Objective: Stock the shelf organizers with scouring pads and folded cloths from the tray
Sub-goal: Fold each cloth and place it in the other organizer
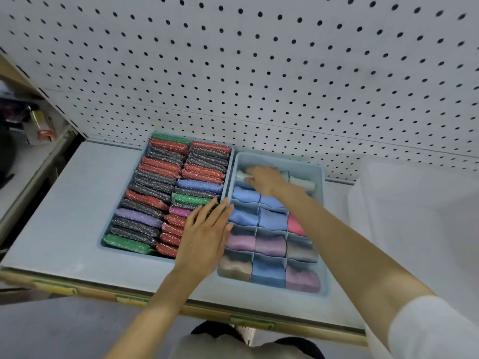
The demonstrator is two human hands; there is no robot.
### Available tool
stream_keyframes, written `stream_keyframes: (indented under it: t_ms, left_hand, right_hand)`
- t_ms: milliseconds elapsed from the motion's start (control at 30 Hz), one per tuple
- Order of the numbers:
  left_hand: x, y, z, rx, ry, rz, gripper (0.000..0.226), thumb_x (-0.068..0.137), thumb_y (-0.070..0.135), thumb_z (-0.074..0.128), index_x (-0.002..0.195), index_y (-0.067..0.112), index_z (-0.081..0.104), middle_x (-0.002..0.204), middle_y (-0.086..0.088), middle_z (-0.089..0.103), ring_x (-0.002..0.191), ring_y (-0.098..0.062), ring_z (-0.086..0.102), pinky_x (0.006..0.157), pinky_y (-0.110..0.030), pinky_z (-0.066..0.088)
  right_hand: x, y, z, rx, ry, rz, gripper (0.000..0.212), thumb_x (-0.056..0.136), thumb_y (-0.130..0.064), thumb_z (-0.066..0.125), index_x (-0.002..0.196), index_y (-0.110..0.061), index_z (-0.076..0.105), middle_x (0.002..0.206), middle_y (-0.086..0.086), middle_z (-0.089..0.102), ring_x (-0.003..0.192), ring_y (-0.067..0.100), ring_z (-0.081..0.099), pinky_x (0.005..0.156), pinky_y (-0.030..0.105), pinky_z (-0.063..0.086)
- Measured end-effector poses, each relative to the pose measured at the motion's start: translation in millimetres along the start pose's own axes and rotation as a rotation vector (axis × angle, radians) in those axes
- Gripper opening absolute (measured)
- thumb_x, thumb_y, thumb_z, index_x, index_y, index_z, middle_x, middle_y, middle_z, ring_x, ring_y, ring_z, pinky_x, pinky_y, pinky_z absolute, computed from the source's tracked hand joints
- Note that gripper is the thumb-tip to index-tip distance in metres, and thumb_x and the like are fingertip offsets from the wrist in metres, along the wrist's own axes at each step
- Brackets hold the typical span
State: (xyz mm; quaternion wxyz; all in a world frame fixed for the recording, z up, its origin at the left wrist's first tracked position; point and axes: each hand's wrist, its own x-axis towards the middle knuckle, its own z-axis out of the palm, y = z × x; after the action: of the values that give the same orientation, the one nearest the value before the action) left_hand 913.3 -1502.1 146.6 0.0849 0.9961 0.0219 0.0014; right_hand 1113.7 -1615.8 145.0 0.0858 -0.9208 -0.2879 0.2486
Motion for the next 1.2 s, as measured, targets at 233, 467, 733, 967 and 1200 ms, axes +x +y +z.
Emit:
stream_keyframes:
  t_ms: [233, 467, 733, 967, 1200]
  left_hand:
    - [-1, 0, 1, 0.015, 0.01, -0.001, 0.048, 0.101, 0.032, 0.024, 0.138, 0.017, 0.05, 0.143, 0.003, 0.048, 0.135, -0.02, 0.04, 0.108, -0.037, 0.027]
    - [-1, -1, 3, 0.009, 0.032, 0.009, 0.046, 0.101, 0.032, 0.026, 0.137, 0.018, 0.05, 0.144, 0.003, 0.048, 0.134, -0.02, 0.04, 0.108, -0.037, 0.028]
    - [-1, -1, 4, 0.031, 0.012, 0.0, 0.048, 0.102, 0.034, 0.021, 0.138, 0.019, 0.049, 0.144, 0.005, 0.048, 0.134, -0.019, 0.04, 0.108, -0.037, 0.027]
    - [-1, 1, 1, 0.019, 0.015, 0.005, 0.053, 0.102, 0.035, 0.014, 0.137, 0.018, 0.05, 0.143, 0.004, 0.049, 0.134, -0.02, 0.041, 0.107, -0.037, 0.028]
    - [-1, 1, 1, 0.012, 0.046, 0.005, 0.048, 0.101, 0.033, 0.022, 0.136, 0.017, 0.051, 0.142, 0.003, 0.051, 0.133, -0.02, 0.042, 0.107, -0.036, 0.028]
  right_hand:
    - [10, 7, 4, 0.192, 0.035, 0.025, 0.008, 0.1, -0.027, 0.042, 0.094, -0.026, 0.047, 0.095, 0.01, 0.058, 0.091, 0.026, 0.053, 0.084, 0.037, 0.038]
    - [2, -1, 9, -0.002, 0.103, 0.027, 0.028, 0.102, -0.027, 0.036, 0.114, -0.014, 0.057, 0.107, 0.011, 0.065, 0.107, 0.029, 0.055, 0.096, 0.039, 0.031]
    - [-19, 7, -3, 0.411, 0.336, -0.053, 0.019, 0.094, -0.014, 0.052, 0.097, -0.01, 0.07, 0.099, 0.006, 0.071, 0.092, 0.023, 0.063, 0.086, 0.034, 0.047]
    - [-30, -5, 24, -0.038, 0.134, -0.107, 0.021, 0.096, -0.029, 0.046, 0.098, -0.015, 0.062, 0.094, 0.006, 0.067, 0.094, 0.028, 0.059, 0.08, 0.033, 0.024]
    - [-33, -6, 27, 0.007, 0.134, -0.077, 0.024, 0.099, -0.03, 0.045, 0.105, -0.017, 0.064, 0.094, 0.004, 0.067, 0.095, 0.027, 0.059, 0.094, 0.037, 0.029]
